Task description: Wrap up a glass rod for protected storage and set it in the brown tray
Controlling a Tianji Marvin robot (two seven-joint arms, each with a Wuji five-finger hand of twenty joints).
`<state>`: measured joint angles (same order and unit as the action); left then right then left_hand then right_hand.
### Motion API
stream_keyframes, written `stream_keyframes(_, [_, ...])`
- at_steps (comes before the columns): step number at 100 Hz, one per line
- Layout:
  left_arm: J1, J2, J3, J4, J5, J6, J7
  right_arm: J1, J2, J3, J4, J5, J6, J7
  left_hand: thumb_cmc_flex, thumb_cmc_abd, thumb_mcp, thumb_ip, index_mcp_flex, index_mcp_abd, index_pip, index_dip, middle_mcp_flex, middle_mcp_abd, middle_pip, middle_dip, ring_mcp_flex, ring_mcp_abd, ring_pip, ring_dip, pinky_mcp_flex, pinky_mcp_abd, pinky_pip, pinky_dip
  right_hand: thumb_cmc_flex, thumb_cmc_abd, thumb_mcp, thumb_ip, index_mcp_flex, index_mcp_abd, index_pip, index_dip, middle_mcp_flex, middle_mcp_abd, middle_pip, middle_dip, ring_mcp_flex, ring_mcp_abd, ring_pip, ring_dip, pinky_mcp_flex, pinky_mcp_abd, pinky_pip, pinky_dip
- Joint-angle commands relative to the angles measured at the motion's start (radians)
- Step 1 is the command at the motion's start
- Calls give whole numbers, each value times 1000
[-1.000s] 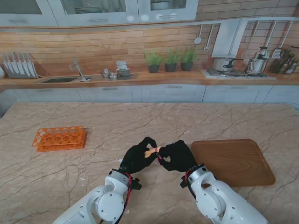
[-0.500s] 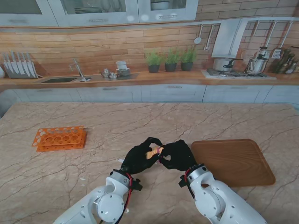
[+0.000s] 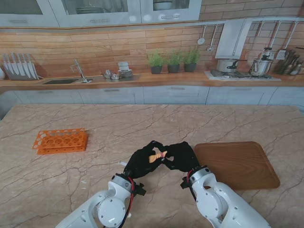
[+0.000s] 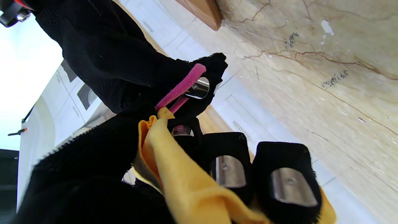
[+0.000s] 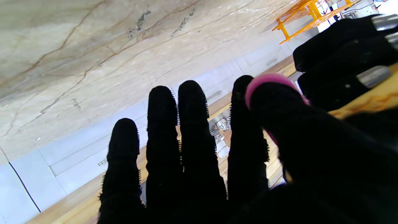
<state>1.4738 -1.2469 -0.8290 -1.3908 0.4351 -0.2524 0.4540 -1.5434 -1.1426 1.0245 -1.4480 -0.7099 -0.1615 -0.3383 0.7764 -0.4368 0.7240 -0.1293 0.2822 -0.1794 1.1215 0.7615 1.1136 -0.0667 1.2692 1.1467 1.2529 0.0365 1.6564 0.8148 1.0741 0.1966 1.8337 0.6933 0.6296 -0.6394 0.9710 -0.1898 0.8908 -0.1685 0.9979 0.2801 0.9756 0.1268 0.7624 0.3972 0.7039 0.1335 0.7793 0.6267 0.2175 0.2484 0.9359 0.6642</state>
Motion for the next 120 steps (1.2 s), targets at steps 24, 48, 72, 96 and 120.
stream_keyframes(24, [0,-7,2,-7,12,-11,13,-3,-5,-3,2,4,-1,5,35,-41,-3,-21,94,59,161,290,-30,-54,-1,40,20,-54,40,28,21,-33,260,3,11,-30,44,-11,35,-47,36,3,12,7,6,-9,16,-13,18,-5,-15,17,27,-14])
stream_keyframes(48, [-2,-10,5,-3,3,-23,15,2,-5,-5,4,15,-2,16,-152,-8,127,46,-162,-71,-80,-30,-105,-124,-25,-13,20,-104,34,30,25,-94,260,-10,10,-29,43,-11,34,-44,35,3,12,8,6,-9,15,-12,17,-5,-17,17,25,-15])
stream_keyframes(72, [-11,-11,6,15,-20,-71,-4,8,-9,-7,15,40,15,25,-19,80,64,-21,-163,-121,-134,-200,-231,-117,-75,105,14,-136,-10,61,21,-120,260,-79,13,-27,42,-10,35,-40,34,2,12,9,5,-9,14,-11,16,-5,-18,18,24,-14])
stream_keyframes(96, [-7,-14,4,15,-64,-68,-26,20,-16,-14,33,77,34,31,206,137,-202,-81,-83,-161,63,-32,-258,-90,-79,240,-3,-120,-7,92,21,-95,260,-71,15,-26,39,-10,35,-36,33,2,10,11,5,-8,11,-9,15,-5,-20,17,22,-14])
stream_keyframes(120, [-7,-18,7,13,-67,-54,-17,25,-17,-17,36,88,42,41,133,117,-63,-52,-146,-125,25,-27,-254,-53,-84,293,3,-133,-10,86,22,-103,260,-66,16,-26,38,-9,35,-35,33,2,10,12,5,-8,11,-9,15,-5,-21,18,21,-14])
